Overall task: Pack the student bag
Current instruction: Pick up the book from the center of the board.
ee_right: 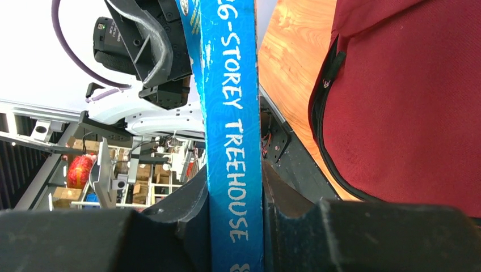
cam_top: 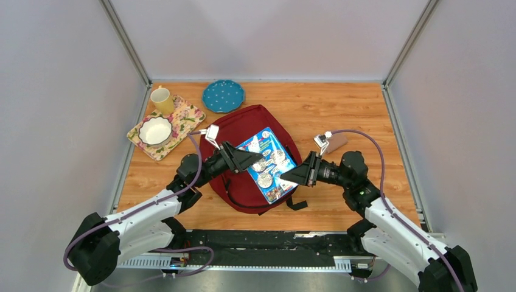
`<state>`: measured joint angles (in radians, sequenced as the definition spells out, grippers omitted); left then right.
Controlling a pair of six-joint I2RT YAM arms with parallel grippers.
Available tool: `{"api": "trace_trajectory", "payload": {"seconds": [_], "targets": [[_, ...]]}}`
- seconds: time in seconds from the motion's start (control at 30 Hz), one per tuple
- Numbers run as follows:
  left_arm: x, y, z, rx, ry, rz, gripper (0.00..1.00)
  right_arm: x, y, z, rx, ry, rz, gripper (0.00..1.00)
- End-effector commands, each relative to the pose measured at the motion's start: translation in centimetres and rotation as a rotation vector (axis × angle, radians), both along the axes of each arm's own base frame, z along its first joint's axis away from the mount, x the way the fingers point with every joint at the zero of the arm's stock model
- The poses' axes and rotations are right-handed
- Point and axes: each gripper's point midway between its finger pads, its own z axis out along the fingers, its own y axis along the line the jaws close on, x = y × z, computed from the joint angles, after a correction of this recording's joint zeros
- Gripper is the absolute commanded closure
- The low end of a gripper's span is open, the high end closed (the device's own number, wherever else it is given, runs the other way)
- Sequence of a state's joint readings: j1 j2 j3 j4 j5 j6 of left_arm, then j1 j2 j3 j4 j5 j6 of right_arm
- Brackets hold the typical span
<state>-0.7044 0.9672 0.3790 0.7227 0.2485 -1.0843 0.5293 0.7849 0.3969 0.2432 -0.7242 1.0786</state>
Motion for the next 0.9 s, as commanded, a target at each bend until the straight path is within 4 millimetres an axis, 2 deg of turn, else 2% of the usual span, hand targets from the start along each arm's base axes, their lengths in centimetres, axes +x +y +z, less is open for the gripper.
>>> {"api": "trace_trajectory", "payload": {"seconds": [0.0, 0.07, 0.17, 0.23, 0.27, 0.3, 0.33, 0.37, 0.43, 0.47, 0.53, 0.57, 0.63, 0.77, 0.8, 0.83, 0.87], "targets": [[-2.6, -1.5, 2.5, 0.024, -0.122, -0.176, 0.34, -0.3, 0.2, 3.9, 0.049, -0.134, 0.079, 1.0], [-3.2, -1.8, 2.0, 0.038, -0.114, -0.218, 0.34, 0.1, 0.2, 4.2, 0.052, -0.147, 0.087, 1.0], [-3.5, -1.6, 1.1, 0.047, -0.099, -0.224, 0.47, 0.2, 0.2, 4.6, 0.044, -0.165, 0.12, 1.0], [-3.5, -1.3, 1.0, 0.046, -0.101, -0.208, 0.66, 0.4, 0.1, 4.9, 0.035, -0.19, 0.127, 1.0], [-3.6, -1.3, 0.7, 0.056, -0.102, -0.21, 0.76, 0.7, 0.0, 4.4, 0.013, -0.173, 0.115, 1.0], [-3.7, -1.2, 0.8, 0.059, -0.109, -0.209, 0.9, 1.4, -0.2, 4.0, -0.016, -0.201, 0.083, 1.0], [-3.7, -1.2, 0.8, 0.065, -0.111, -0.209, 0.96, 1.7, -0.3, 4.3, -0.034, -0.22, 0.07, 1.0], [-3.6, -1.1, 0.5, 0.078, -0.11, -0.208, 1.0, 1.6, -0.4, 3.6, -0.066, -0.19, 0.069, 1.0], [-3.7, -1.1, 0.8, 0.078, -0.122, -0.207, 1.0, 1.9, -0.6, 3.7, -0.09, -0.201, 0.05, 0.94], [-3.6, -1.1, 0.8, 0.076, -0.123, -0.202, 1.0, 1.8, -0.7, 3.6, -0.099, -0.189, 0.044, 0.8], [-3.1, -0.8, 0.8, 0.066, -0.115, -0.162, 1.0, 1.7, -1.1, 3.4, -0.111, -0.181, 0.021, 0.62], [-3.1, -0.7, 1.0, 0.054, -0.12, -0.154, 1.0, 1.6, -1.3, 2.6, -0.125, -0.158, 0.01, 0.45], [-2.7, -0.4, 1.5, 0.039, -0.128, -0.123, 1.0, 1.7, -1.8, 2.0, -0.141, -0.143, -0.042, 0.32], [-2.5, 0.4, 2.6, 0.0, -0.161, -0.071, 1.0, 1.8, -3.0, 0.0, -0.157, -0.056, -0.149, 0.25], [-2.5, 0.7, 3.0, -0.02, -0.173, -0.057, 1.0, 2.2, -3.4, -1.4, -0.17, -0.015, -0.2, 0.25], [-2.2, 1.2, 3.9, -0.054, -0.197, -0.02, 1.0, 2.0, -3.8, -1.2, -0.154, -0.016, -0.229, 0.24], [-2.2, 1.5, 3.8, -0.072, -0.187, -0.007, 1.0, 2.1, -4.1, -1.6, -0.136, 0.03, -0.267, 0.24]]}}
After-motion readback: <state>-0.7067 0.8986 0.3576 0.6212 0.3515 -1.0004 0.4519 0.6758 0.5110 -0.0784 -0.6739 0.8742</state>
